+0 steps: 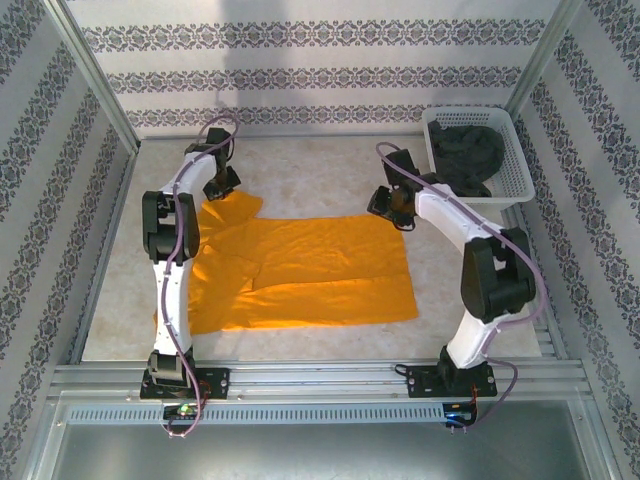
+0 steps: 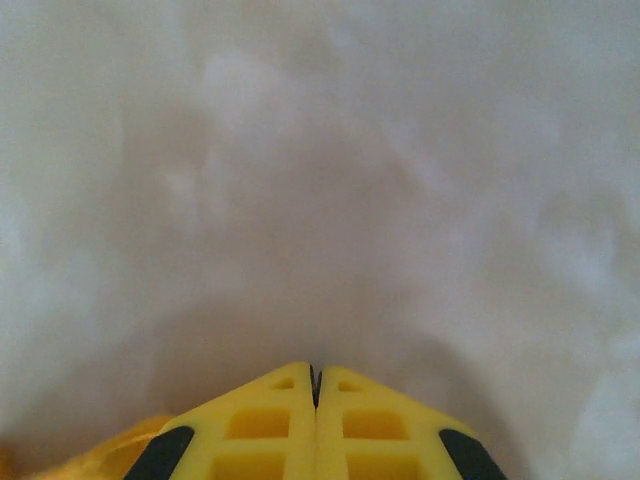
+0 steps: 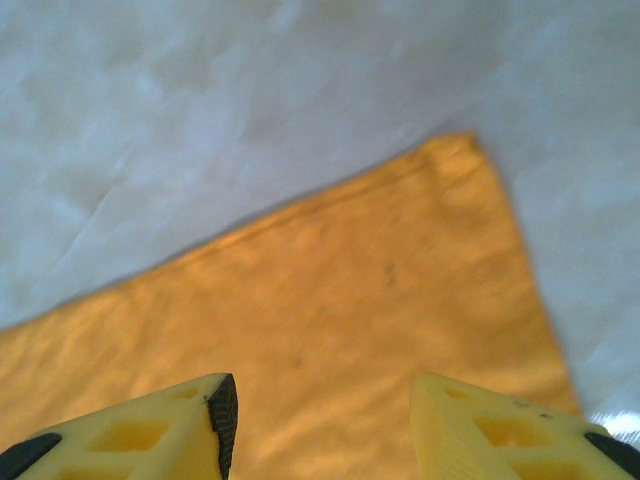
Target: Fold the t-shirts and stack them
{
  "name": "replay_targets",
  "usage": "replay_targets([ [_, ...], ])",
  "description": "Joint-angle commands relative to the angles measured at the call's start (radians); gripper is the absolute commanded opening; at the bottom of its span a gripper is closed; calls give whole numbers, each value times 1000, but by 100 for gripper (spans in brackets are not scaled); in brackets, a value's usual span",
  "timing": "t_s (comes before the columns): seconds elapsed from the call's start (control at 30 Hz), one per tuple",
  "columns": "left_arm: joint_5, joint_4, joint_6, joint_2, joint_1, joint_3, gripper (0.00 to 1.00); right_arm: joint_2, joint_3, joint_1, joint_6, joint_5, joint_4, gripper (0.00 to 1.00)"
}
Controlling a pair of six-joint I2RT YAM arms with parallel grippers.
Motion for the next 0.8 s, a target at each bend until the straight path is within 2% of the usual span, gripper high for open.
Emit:
replay_targets([
  [0.0,-4,43,-24,-158,-10,-93,0,84,53,-38,48,173,-71,50],
  [0.3,113,167,-70,-410,-13,-404,0,314,272,-90,-44,134,-85,49],
  [0.43,126,178,-77,-488,-13,-492,0,384,344,-88,-72,120,-129,45],
  [0.67,135,168,-76,-539,-10,-531,0,368,297,-85,-70,149,-170,42],
  [0.77,137,172,-82,-541,-9,-530,0,364,264,-87,-74,124,-148,42],
])
